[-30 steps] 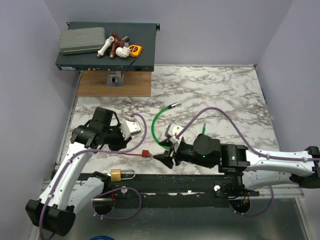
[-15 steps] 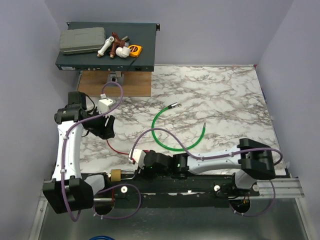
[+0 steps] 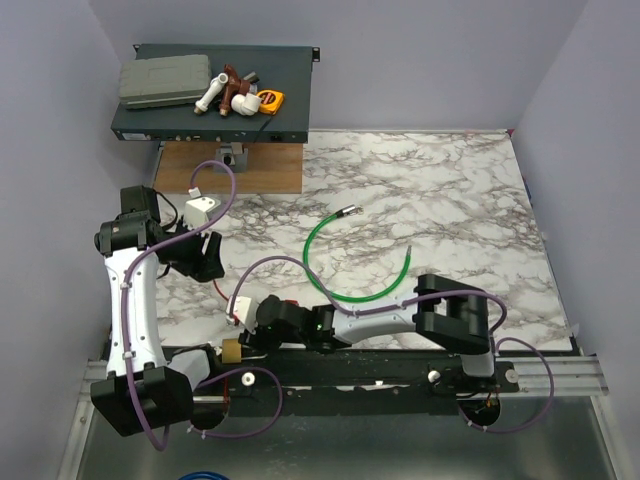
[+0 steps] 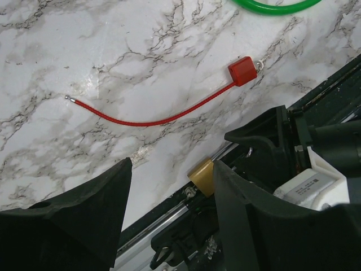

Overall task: Unlock with the key
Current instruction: Move the lock to the center of the board.

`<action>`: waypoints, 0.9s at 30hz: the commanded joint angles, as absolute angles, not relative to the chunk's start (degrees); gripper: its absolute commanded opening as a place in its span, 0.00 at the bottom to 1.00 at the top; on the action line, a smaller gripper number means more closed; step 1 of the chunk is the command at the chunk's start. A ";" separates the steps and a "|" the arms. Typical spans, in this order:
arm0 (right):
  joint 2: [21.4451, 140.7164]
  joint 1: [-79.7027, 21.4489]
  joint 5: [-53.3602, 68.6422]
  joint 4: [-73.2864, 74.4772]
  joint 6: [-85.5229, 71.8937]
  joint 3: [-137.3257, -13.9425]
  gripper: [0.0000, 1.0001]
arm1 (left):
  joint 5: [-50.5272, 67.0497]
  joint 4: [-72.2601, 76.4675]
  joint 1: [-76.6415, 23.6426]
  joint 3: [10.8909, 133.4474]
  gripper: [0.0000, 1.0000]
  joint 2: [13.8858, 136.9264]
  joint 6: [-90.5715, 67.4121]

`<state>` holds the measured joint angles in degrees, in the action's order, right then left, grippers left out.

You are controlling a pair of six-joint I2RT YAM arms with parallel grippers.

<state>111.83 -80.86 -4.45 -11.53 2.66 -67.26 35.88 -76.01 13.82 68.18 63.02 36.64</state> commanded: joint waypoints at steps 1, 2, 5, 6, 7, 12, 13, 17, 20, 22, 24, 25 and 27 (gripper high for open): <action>114.80 -80.12 -2.48 -13.47 4.89 -68.77 0.50 | 38.16 -77.06 14.30 67.50 0.59 61.70 37.20; 115.10 -80.04 -2.04 -13.45 5.05 -68.73 0.50 | 38.25 -77.14 14.33 67.47 0.59 61.62 37.33; 115.87 -79.98 -0.68 -13.03 5.53 -68.73 0.50 | 38.49 -77.18 14.58 67.50 0.59 61.02 37.52; 116.30 -79.90 -0.45 -12.79 5.54 -68.82 0.49 | 38.65 -77.26 14.62 67.57 0.59 60.84 37.45; 116.64 -79.90 -0.44 -12.72 5.49 -68.90 0.48 | 38.80 -77.48 14.59 67.75 0.59 60.74 37.41; 117.84 -79.98 -0.44 -11.98 6.04 -68.13 0.44 | 39.30 -78.57 14.68 68.65 0.61 60.68 36.98; 117.94 -79.97 -0.48 -11.48 6.34 -67.82 0.42 | 39.34 -78.60 14.68 68.64 0.61 60.70 36.71; 117.23 -79.98 -3.58 -10.69 6.68 -65.18 0.30 | 39.66 -78.49 14.69 68.50 0.63 60.53 35.63; 116.42 -80.02 -7.01 -11.25 6.37 -63.33 0.17 | 40.20 -78.68 14.68 68.68 0.64 60.21 34.36; 116.19 -79.98 -8.44 -11.47 6.67 -62.55 0.09 | 40.54 -79.05 14.68 68.97 0.65 59.95 34.03; 115.85 -79.94 -9.01 -11.92 6.99 -61.65 0.01 | 40.59 -78.81 14.64 69.17 0.65 59.54 33.45; 115.31 -79.95 -9.49 -12.55 6.58 -60.95 0.01 | 40.52 -78.60 14.68 69.30 0.65 59.33 32.99; 113.66 -79.97 -10.52 -14.84 5.89 -59.07 0.01 | 40.60 -78.56 14.68 69.43 0.65 59.15 32.20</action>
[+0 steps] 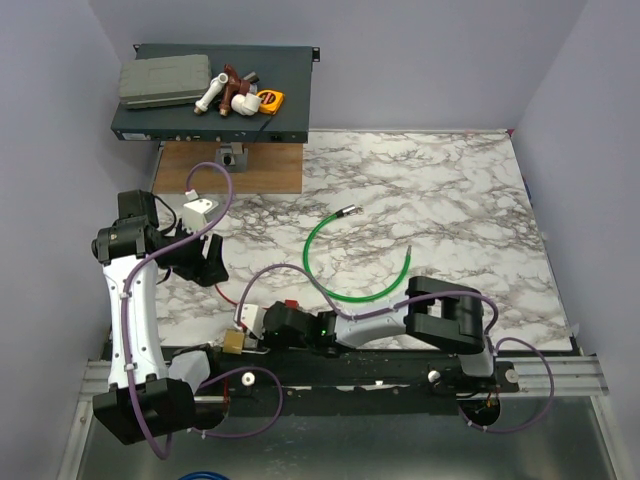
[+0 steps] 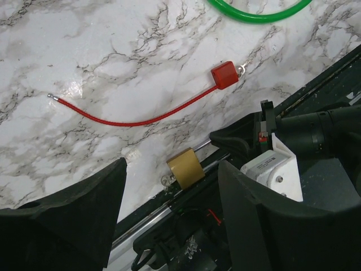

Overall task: Unlock with the key
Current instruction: Move the lock to the center of the board.

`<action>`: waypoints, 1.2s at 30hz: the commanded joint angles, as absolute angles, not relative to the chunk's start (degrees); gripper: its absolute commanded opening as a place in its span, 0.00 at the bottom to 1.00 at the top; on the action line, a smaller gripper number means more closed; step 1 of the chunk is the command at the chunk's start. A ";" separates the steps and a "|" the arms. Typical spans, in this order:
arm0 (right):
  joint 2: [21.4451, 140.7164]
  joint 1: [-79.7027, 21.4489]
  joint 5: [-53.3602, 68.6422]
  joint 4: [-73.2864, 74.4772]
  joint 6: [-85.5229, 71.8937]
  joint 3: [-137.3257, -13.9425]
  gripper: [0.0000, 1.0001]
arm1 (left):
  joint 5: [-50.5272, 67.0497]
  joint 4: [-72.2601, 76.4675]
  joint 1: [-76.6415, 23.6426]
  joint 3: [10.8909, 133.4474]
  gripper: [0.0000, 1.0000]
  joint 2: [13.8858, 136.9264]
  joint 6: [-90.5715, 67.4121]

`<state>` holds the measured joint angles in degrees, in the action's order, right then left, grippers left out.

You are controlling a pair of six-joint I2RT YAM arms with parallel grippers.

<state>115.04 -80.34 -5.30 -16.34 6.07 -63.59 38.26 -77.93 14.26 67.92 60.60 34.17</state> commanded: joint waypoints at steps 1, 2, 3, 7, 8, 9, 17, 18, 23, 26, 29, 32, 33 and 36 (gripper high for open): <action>112.87 -79.84 -11.22 -15.82 5.28 -58.16 0.01 | 40.81 -78.66 14.68 69.60 0.65 59.20 31.97; 111.74 -79.56 -11.49 -16.80 4.69 -57.45 0.01 | 40.91 -78.73 14.62 69.80 0.65 59.37 31.67; 110.89 -79.24 -11.78 -17.49 4.05 -56.73 0.01 | 41.08 -78.85 14.61 70.06 0.65 59.47 31.56; 106.13 -78.06 -13.13 -20.12 1.94 -52.85 0.01 | 42.94 -80.28 14.59 71.80 0.65 59.80 31.86; 105.12 -77.97 -13.48 -20.61 1.67 -51.68 0.01 | 43.57 -80.62 14.59 72.17 0.65 59.82 32.34; 103.72 -77.80 -13.77 -21.10 1.39 -50.29 0.01 | 44.22 -80.95 14.57 72.48 0.65 59.85 32.67; 93.61 -77.17 -14.71 -23.20 -3.08 -42.56 0.01 | 44.48 -79.30 12.69 71.89 0.65 59.43 31.46; 92.29 -77.11 -15.04 -23.20 -3.53 -41.98 0.01 | 44.28 -78.83 12.36 71.72 0.65 59.33 31.12; 88.26 -77.05 -17.00 -22.10 -5.74 -38.59 0.01 | 44.01 -77.64 11.36 70.53 0.63 59.06 30.48; 85.26 -76.93 -19.19 -20.47 -7.43 -35.67 0.01 | 43.71 -77.52 11.26 70.06 0.63 58.72 30.65; 80.95 -76.34 -22.61 -18.34 -9.00 -31.76 0.01 | 43.71 -77.21 11.33 69.54 0.63 57.94 31.18; 76.77 -75.41 -26.53 -15.96 -10.95 -28.40 0.01 | 43.86 -77.05 11.33 69.13 0.63 57.66 31.37; 75.53 -75.12 -27.36 -15.06 -11.63 -27.72 0.01 | 43.95 -76.91 11.33 68.94 0.63 57.65 31.36; 74.05 -74.56 -28.93 -12.02 -14.40 -26.89 0.01 | 44.44 -76.64 11.23 68.66 0.63 57.77 30.98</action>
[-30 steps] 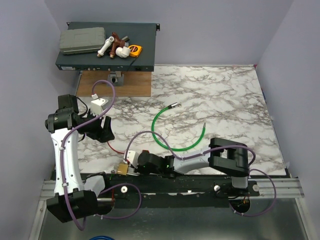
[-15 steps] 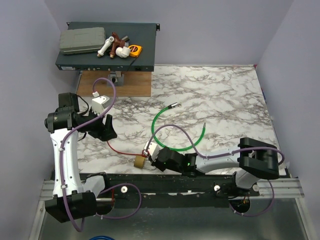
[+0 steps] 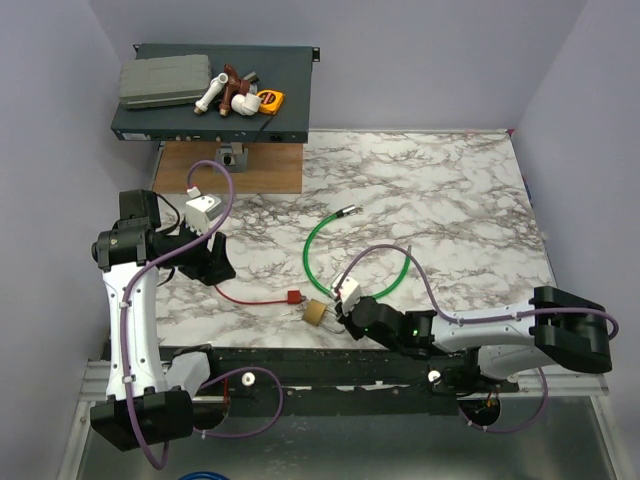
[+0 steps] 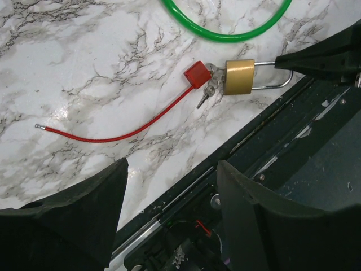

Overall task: Unlock with the key
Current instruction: Move the lock to the center of the board.

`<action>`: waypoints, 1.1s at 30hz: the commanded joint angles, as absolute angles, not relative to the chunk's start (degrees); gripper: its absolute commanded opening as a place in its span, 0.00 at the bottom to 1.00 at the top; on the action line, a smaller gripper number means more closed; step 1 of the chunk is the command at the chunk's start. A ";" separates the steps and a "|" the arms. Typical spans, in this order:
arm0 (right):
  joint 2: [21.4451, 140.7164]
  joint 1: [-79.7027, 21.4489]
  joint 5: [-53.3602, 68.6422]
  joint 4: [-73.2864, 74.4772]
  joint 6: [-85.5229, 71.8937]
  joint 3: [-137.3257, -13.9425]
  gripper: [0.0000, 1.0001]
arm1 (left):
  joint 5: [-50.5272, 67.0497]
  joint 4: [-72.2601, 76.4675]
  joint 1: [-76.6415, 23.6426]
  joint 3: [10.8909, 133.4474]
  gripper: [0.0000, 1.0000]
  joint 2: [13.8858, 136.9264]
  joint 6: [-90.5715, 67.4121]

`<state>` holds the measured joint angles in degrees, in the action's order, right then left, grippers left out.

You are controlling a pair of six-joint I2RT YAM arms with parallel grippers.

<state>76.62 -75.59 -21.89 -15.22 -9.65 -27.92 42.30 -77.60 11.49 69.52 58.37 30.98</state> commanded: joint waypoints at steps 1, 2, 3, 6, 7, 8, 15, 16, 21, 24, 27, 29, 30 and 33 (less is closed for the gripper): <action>74.19 -74.56 -29.15 -10.80 -15.65 -26.87 0.01 | 44.55 -76.59 11.16 68.69 0.63 57.83 31.02; 74.84 -74.60 -28.77 -9.45 -17.25 -27.20 0.01 | 44.71 -76.45 11.16 68.57 0.63 57.79 30.85; 75.60 -74.53 -27.75 -8.04 -18.71 -27.91 0.01 | 44.80 -76.41 11.16 68.57 0.63 57.77 30.78; 78.03 -74.54 -24.16 -4.44 -21.44 -30.78 0.02 | 44.90 -76.33 11.16 68.61 0.64 57.79 30.76; 78.59 -74.51 -23.42 -3.62 -21.62 -31.90 0.05 | 45.07 -76.48 11.16 68.72 0.64 58.04 30.80; 78.82 -74.53 -23.00 -2.77 -21.49 -32.77 0.11 | 45.13 -76.71 11.16 68.76 0.64 58.23 30.93; 79.78 -69.56 -20.41 -1.48 -15.66 -37.96 0.35 | 45.85 -76.48 11.03 68.16 0.64 58.30 31.02; 80.42 -68.32 -19.71 -1.44 -14.92 -38.56 0.36 | 45.95 -76.52 11.07 68.07 0.64 58.18 31.02; 82.83 -66.16 -14.63 -1.13 -11.79 -40.87 0.39 | 46.06 -77.24 11.01 68.16 0.64 58.12 31.24; 84.22 -66.15 -10.93 -0.11 -10.96 -41.98 0.41 | 45.78 -77.03 11.06 67.79 0.64 57.70 31.37; 84.38 -66.17 -8.33 -0.09 -11.14 -41.69 0.44 | 45.78 -76.85 11.05 67.50 0.64 57.24 31.46; 84.20 -66.15 -7.12 2.16 -11.04 -41.41 0.47 | 45.79 -76.90 11.02 67.57 0.65 57.13 31.38; 84.12 -66.11 -6.66 2.51 -11.01 -41.20 0.48 | 45.78 -76.96 11.03 67.63 0.64 57.04 31.43; 84.19 -66.18 -6.38 2.84 -11.14 -40.27 0.52 | 45.88 -77.34 11.01 67.91 0.64 56.85 31.64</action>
<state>83.94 -66.02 -9.47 0.58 -11.88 -40.60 43.99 -77.23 11.22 67.92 57.95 30.85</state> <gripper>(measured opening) 0.497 0.643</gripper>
